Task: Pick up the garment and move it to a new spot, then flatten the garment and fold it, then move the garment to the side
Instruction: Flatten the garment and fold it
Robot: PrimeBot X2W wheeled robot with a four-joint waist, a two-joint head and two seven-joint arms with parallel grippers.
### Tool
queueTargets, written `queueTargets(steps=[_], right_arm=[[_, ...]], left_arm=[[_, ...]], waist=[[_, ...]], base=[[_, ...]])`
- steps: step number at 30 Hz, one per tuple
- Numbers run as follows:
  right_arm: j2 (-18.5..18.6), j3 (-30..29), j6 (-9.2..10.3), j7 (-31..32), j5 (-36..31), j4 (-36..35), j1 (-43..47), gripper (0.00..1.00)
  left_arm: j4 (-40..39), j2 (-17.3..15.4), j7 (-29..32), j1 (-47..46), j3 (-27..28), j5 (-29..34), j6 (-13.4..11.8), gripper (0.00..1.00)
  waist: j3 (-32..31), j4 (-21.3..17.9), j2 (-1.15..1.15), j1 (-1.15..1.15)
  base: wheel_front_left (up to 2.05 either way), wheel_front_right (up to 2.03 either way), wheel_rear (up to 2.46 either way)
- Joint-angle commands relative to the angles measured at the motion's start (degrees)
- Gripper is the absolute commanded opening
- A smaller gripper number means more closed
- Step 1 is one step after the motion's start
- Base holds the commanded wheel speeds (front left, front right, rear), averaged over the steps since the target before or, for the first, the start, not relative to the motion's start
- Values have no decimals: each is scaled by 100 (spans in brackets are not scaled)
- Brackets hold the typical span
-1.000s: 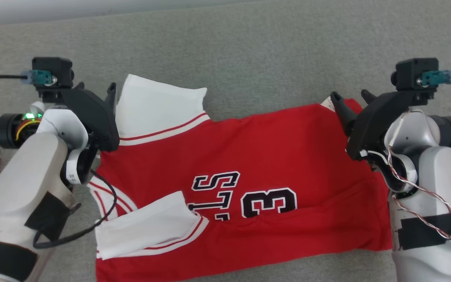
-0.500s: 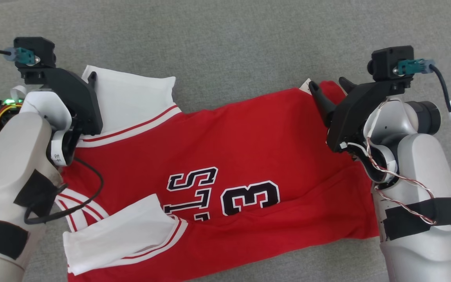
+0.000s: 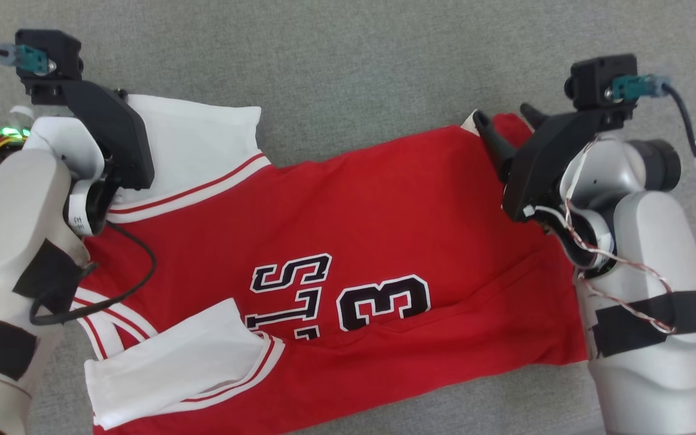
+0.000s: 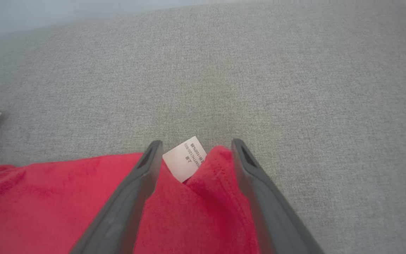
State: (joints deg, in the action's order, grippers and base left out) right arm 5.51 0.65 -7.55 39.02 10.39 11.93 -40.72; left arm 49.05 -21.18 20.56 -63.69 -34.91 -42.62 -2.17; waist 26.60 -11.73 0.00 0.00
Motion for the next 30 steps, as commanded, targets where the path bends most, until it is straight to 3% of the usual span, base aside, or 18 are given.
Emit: queueTargets(steps=[1, 10, 17, 24, 30], right_arm=[[22, -1, 14, 58, -36, -15, -125, 100], [430, 38, 14, 877, -366, 327, -682, 100], [449, 151, 14, 1082, -392, 339, -648, 100], [554, 140, 14, 1253, -513, -159, -492, 100], [706, 228, 14, 1863, -467, -890, -214, 100]], left_arm=[[28, -16, 79, 4, -33, -39, 7, 0], [-336, -172, 162, -187, -32, -26, 7, 0], [-569, -206, 205, -199, -71, 12, -96, 0], [-802, -297, 243, -108, -78, 7, -177, 0], [-975, -365, 275, -60, -72, -24, -236, 0]], waist=[[70, 22, 0, 0], [336, 180, 0, 0], [465, 263, 0, 0], [503, 269, 0, 0], [480, 240, 0, 0]], base=[[0, 0, 0], [0, 0, 0], [0, 0, 0], [0, 0, 0], [0, 0, 0]])
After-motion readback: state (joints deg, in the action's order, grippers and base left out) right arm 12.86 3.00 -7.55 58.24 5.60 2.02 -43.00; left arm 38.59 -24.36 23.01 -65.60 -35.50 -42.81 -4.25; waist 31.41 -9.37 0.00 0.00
